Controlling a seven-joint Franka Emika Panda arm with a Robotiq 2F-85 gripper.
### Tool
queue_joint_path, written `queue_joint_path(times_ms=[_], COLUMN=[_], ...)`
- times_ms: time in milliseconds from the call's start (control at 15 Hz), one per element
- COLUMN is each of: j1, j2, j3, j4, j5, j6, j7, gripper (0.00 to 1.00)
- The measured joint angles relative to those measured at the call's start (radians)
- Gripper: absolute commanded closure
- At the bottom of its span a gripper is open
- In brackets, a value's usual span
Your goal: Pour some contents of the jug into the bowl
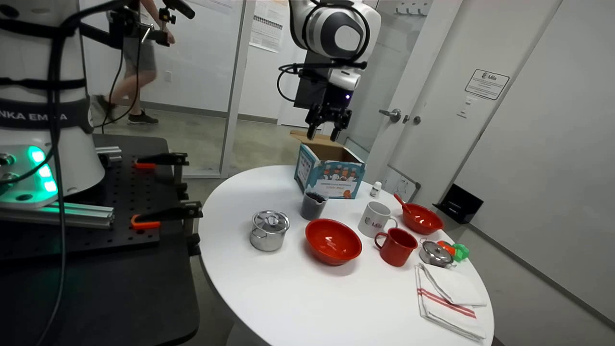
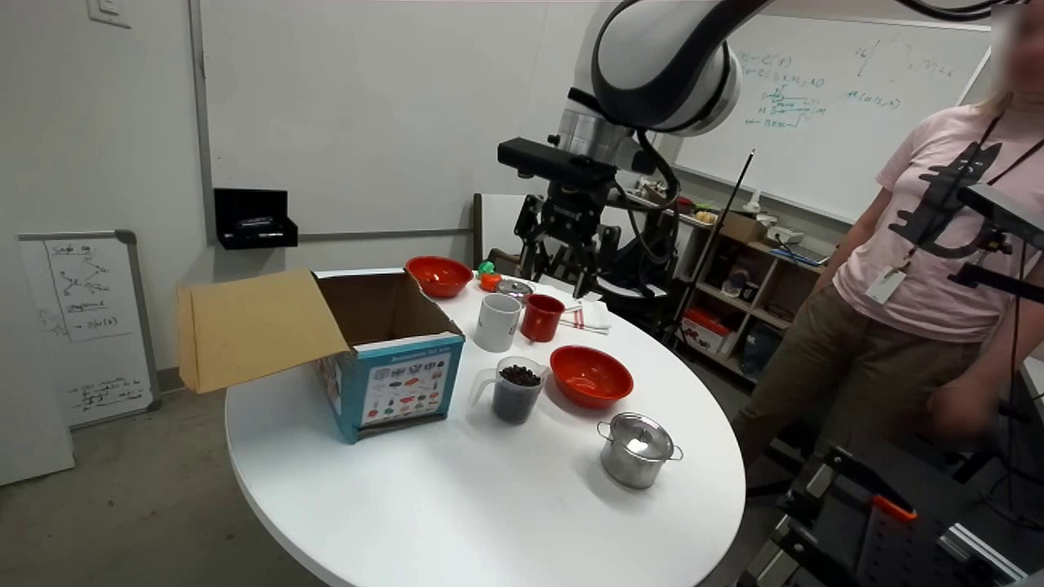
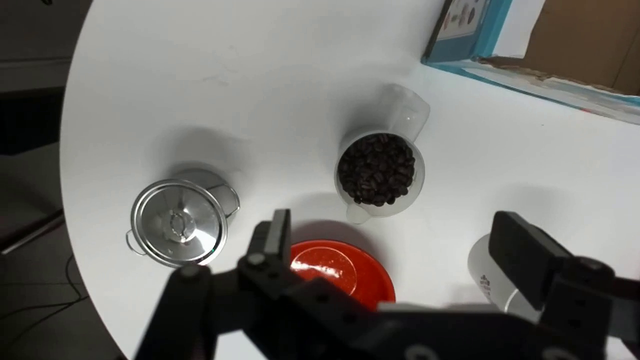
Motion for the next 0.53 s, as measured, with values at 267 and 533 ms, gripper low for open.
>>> queue_joint_path(times_ms=[267,533], j1=[-0.004,-0.002], j2=[0.116,0.206], j3=[0.0,-0.006], j4=[0.067,0.142], j5=[0.032,0.045], j6=[-0.002,-0.006], j7=[0.0,0.006], gripper=[0.0,0.0])
